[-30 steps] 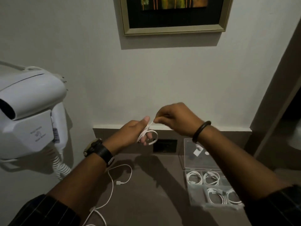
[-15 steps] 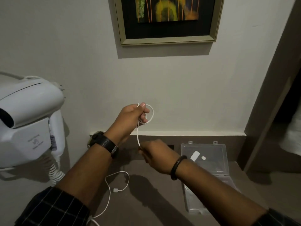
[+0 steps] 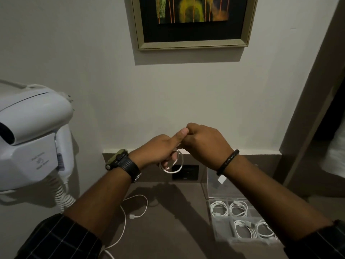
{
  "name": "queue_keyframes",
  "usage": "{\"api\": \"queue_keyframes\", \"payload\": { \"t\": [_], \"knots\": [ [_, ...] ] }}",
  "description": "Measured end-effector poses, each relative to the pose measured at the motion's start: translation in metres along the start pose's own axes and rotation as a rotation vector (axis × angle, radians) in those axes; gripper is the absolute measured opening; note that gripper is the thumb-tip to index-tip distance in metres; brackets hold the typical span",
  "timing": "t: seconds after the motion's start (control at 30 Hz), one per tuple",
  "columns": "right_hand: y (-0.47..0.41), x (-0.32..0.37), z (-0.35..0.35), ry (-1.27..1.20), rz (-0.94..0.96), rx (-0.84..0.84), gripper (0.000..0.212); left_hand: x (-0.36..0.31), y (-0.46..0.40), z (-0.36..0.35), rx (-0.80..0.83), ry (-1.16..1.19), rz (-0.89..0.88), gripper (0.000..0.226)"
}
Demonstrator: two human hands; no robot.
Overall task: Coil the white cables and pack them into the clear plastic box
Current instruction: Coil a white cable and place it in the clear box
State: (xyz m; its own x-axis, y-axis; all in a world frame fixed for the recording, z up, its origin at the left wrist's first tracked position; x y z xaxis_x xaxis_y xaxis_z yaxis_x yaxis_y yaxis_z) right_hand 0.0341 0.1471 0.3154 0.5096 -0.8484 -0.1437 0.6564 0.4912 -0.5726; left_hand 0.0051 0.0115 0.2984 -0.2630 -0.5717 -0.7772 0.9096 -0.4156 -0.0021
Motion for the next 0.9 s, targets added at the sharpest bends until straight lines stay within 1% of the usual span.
{"api": "queue_keyframes", "payload": {
  "t": [0.1, 0.17, 0.23, 0.33, 0.4, 0.43, 0.53, 0.57, 0.6, 0.67, 0.73, 0.8, 0.9],
  "knots": [
    [0.002, -0.001, -0.007, -0.290, -0.089, 0.045, 0.020, 0.001, -0.003, 0.000, 0.031, 0.096, 0.024, 0.078],
    [0.006, 0.003, -0.010, -0.500, -0.164, 0.041, 0.020, 0.003, -0.005, 0.001, 0.027, 0.154, 0.031, 0.076],
    [0.011, 0.005, -0.014, -0.673, -0.250, 0.061, 0.019, 0.006, -0.006, 0.002, 0.019, 0.169, 0.037, 0.076],
    [0.018, 0.006, -0.020, -0.889, -0.321, 0.146, 0.025, 0.010, -0.007, 0.000, -0.020, 0.123, 0.035, 0.074],
    [0.021, 0.005, -0.026, -1.005, -0.356, 0.187, 0.031, 0.010, -0.009, -0.004, -0.079, 0.080, 0.016, 0.072],
    [0.023, 0.004, -0.029, -1.025, -0.374, 0.183, 0.035, 0.009, -0.010, -0.006, -0.108, 0.071, 0.007, 0.072],
    [0.028, -0.002, -0.039, -1.090, -0.453, 0.106, 0.035, 0.007, -0.013, -0.012, -0.142, 0.063, -0.007, 0.075],
    [0.030, -0.004, -0.042, -1.137, -0.479, 0.086, 0.033, 0.006, -0.014, -0.013, -0.175, 0.059, -0.016, 0.075],
    [0.033, -0.005, -0.045, -1.179, -0.500, 0.072, 0.031, 0.006, -0.015, -0.012, -0.242, 0.041, -0.039, 0.073],
    [0.038, -0.003, -0.049, -1.247, -0.530, 0.050, 0.024, 0.004, -0.015, -0.011, -0.446, -0.038, -0.148, 0.063],
    [0.041, 0.000, -0.055, -1.295, -0.556, 0.029, 0.017, 0.004, -0.014, -0.014, -0.608, -0.044, -0.260, 0.051],
    [0.042, 0.003, -0.059, -1.352, -0.580, 0.011, 0.013, 0.008, -0.013, -0.017, -0.673, 0.029, -0.298, 0.047],
    [0.045, 0.006, -0.066, -1.531, -0.664, -0.019, 0.011, 0.017, -0.016, -0.019, -0.668, 0.130, -0.267, 0.050]
  ]
}}
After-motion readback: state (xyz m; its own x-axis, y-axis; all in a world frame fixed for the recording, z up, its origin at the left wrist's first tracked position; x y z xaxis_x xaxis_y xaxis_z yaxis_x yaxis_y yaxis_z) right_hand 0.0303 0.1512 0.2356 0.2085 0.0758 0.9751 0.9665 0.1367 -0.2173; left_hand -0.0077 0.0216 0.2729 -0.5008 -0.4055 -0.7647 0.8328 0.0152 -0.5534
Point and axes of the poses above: each hand's wrist, its own y-axis away from the middle knuckle, its own z-axis out of the back of the hand, x = y × z, the point moved 3 cm from there along -y, towards the middle knuckle, and after that the axes turned 1 degree about y, right-handed, at the moved point
